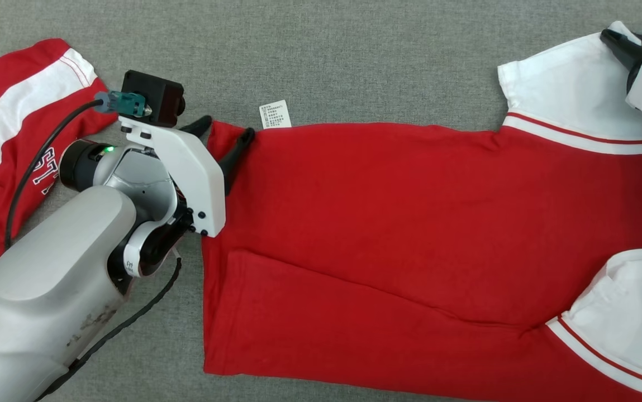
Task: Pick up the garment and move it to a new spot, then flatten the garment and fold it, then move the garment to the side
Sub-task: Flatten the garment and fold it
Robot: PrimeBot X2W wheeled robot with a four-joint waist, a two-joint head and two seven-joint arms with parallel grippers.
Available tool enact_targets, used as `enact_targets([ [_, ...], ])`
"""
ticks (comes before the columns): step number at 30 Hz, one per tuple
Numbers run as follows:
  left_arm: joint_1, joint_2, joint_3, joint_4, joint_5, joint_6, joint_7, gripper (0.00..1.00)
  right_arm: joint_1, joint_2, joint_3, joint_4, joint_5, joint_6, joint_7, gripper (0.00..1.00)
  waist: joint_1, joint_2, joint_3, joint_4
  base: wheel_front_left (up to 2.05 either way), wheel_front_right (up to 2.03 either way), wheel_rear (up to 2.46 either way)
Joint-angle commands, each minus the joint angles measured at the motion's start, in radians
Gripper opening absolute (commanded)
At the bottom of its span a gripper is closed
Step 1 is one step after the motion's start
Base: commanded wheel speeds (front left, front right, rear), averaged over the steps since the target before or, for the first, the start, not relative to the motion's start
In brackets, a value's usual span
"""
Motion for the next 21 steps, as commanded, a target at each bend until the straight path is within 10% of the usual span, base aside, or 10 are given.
enact_targets([
  [1, 0.033, -0.001, -0.019, -0.004, -0.006, 0.004, 0.019, 0.83, 0.012, 0.0, 0.007, -0.007, 0.006, 0.001, 0.001, 0.0, 0.0, 0.0, -0.004, -0.002, 0.0, 0.0, 0.0],
  [5, 0.039, 0.015, -0.014, -0.021, -0.012, 0.018, 0.023, 0.0, 0.014, -0.001, 0.019, -0.024, 0.009, 0.001, -0.019, 0.0, 0.0, 0.0, -0.008, -0.003, 0.0, 0.0, 0.0],
  [21, 0.071, 0.045, 0.022, -0.007, 0.002, 0.028, -0.071, 0.0, 0.03, 0.003, 0.033, 0.0, 0.041, 0.001, -0.141, 0.0, 0.0, 0.0, -0.085, -0.023, 0.0, 0.0, 0.0],
])
